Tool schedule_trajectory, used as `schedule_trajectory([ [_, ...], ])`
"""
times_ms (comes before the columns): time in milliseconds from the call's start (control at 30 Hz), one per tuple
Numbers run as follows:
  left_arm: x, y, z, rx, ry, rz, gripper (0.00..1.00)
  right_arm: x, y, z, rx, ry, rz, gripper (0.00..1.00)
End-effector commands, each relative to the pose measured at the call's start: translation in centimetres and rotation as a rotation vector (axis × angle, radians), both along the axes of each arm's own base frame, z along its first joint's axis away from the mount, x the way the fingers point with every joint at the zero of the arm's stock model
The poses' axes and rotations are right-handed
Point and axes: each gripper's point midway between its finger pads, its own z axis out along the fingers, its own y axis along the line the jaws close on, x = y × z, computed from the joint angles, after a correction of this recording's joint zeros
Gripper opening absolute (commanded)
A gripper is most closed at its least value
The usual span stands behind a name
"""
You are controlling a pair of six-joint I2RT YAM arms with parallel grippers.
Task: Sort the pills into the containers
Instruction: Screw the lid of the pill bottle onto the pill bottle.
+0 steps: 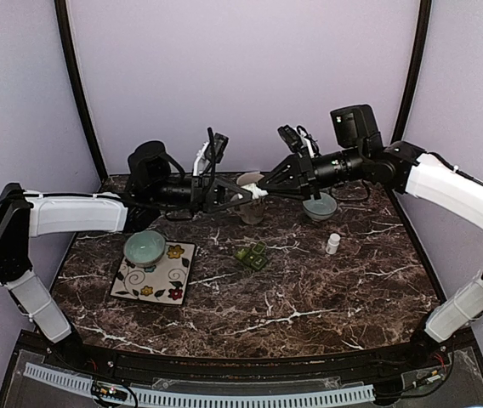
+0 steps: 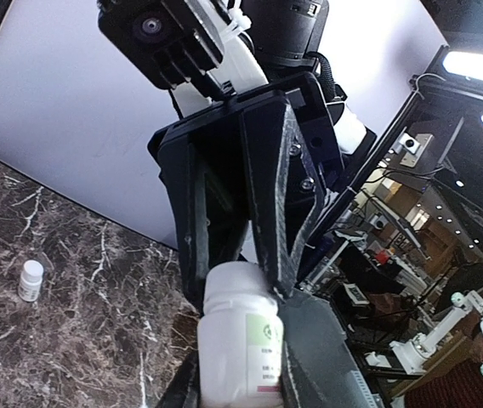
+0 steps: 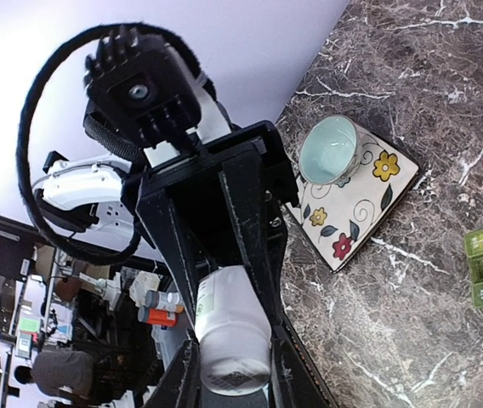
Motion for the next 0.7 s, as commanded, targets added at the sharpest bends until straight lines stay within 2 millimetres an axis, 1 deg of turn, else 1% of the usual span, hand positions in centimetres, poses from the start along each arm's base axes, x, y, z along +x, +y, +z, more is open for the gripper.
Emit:
schedule_trajectory([
  [0, -1.5, -2.1, 3.4, -0.027, -0.228, 0.090, 0.00, -0.3, 2.2, -1.1, 0.046, 0.138, 0.020, 0.00],
  [67, -1.9, -2.7, 3.3, 0.002, -0.298, 0.127, 0.00, -0.4, 2.2, -1.5, 0.042, 0.173, 0.020, 0.00],
  [133, -1.9, -3.2, 3.4, 0.031, -0.375, 0.193, 0.00, -0.5, 2.0, -1.9, 0.035, 0.200, 0.018, 0.00],
  [200, -2.0, -3.5, 3.0, 0.066, -0.430, 0.234, 0.00, -0.5, 1.9, -2.2, 0.032, 0.224, 0.017, 0.00],
  [400, -2.3, -3.5, 2.6, 0.131, -0.623, 0.367, 0.00, -0.3, 1.6, -2.6, 0.057, 0.284, 0.013, 0.00],
  [667, -2.8, -3.8, 2.2, 0.207, -0.861, 0.479, 0.00, -0.1, 1.4, -2.8, 0.061, 0.308, 0.017, 0.00],
])
